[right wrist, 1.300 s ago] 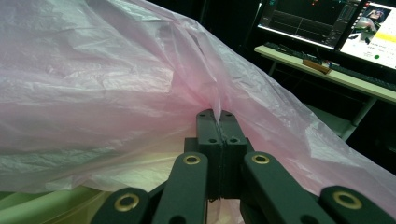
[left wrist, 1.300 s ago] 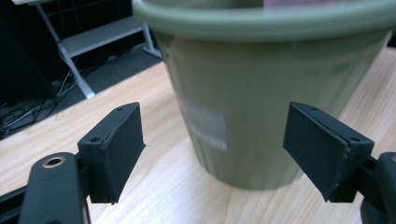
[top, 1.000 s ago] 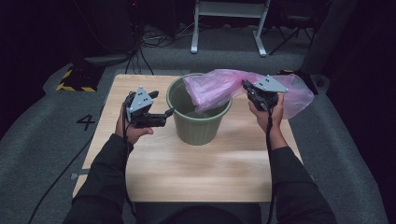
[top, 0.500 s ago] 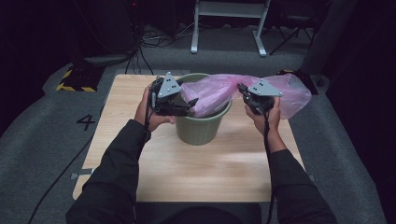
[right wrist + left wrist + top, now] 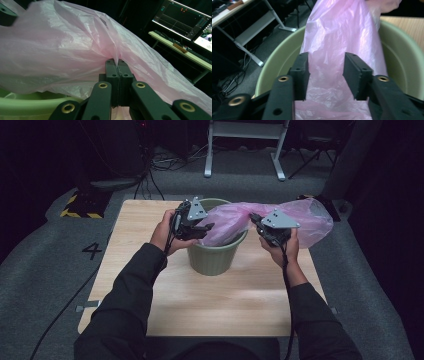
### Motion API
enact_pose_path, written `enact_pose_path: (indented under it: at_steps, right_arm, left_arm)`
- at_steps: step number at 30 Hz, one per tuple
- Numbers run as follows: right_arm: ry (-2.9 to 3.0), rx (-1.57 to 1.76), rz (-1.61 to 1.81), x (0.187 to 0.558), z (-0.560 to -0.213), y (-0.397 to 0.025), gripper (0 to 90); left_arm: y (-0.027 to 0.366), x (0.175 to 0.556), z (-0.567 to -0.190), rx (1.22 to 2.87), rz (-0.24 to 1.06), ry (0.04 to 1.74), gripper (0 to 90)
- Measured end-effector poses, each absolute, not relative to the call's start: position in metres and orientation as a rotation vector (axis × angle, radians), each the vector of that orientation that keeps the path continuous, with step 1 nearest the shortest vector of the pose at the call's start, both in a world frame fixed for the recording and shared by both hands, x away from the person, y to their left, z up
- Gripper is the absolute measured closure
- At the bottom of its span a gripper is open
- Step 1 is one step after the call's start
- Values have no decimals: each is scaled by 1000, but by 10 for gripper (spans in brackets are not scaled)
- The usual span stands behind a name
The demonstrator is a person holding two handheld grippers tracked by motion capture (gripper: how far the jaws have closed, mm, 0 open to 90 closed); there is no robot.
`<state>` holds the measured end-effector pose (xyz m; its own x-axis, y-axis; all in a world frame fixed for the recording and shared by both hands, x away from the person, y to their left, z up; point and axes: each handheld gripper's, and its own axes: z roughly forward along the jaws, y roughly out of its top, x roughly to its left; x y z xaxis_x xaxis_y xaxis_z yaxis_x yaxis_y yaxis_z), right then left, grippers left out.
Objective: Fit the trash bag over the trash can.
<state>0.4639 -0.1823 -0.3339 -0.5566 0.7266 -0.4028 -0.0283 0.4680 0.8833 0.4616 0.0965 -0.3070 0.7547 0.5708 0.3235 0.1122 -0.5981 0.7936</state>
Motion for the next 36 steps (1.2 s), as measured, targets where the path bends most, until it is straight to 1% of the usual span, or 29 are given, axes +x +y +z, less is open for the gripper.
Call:
enact_pose_path:
  at_steps: [1,2,4,6,9,11,13,14,15,18,19,20,21,24,27,30,32,33,36]
  right_arm:
    - [1893,580,1160,463,-334,-182,900]
    - [1898,575,1170,462,-333,-183,900]
    - [1905,565,1187,460,-333,-184,900]
    - [1907,555,1187,458,-333,-184,900]
    - [1917,535,1203,456,-333,-184,900]
    - [1920,519,1207,454,-332,-183,900]
    - [1926,499,1212,451,-331,-182,900]
    - [1930,488,1213,450,-330,-181,900]
    - [1935,479,1213,449,-330,-180,900]
    - [1959,453,1190,448,-329,-176,900]
    - [1969,449,1183,448,-329,-175,900]
    - [1977,440,1176,448,-330,-173,900]
    - [1982,437,1166,448,-330,-172,900]
    - [2004,424,1154,448,-331,-170,900]
    - [2015,413,1157,448,-331,-169,900]
    - [2023,402,1167,448,-331,-168,900]
    - [2029,397,1181,448,-331,-168,900]
    - [2034,396,1189,447,-331,-168,900]
    - [2040,380,1187,446,-330,-167,900]
  left_arm:
    - [96,463,-308,2160,742,492,635]
    - [96,463,-309,2161,751,479,661]
    - [96,464,-309,2166,750,468,750]
    - [95,465,-311,2173,739,462,801]
    - [93,467,-313,2195,733,459,852]
    - [92,469,-313,2216,726,447,848]
    - [90,470,-313,2232,725,445,807]
    - [88,470,-314,2231,735,455,790]
    - [86,471,-314,2244,763,458,754]
    - [84,470,-310,2217,792,490,515]
    - [85,469,-308,2192,773,478,499]
    - [86,468,-305,2162,761,475,446]
    - [86,467,-304,2133,762,482,369]
    - [83,466,-300,2123,742,462,279]
    - [74,468,-301,2142,728,454,255]
    - [67,470,-302,2164,710,441,256]
    - [64,471,-302,2175,709,437,285]
    - [62,471,-303,2188,720,451,326]
    - [61,473,-304,2229,741,429,542]
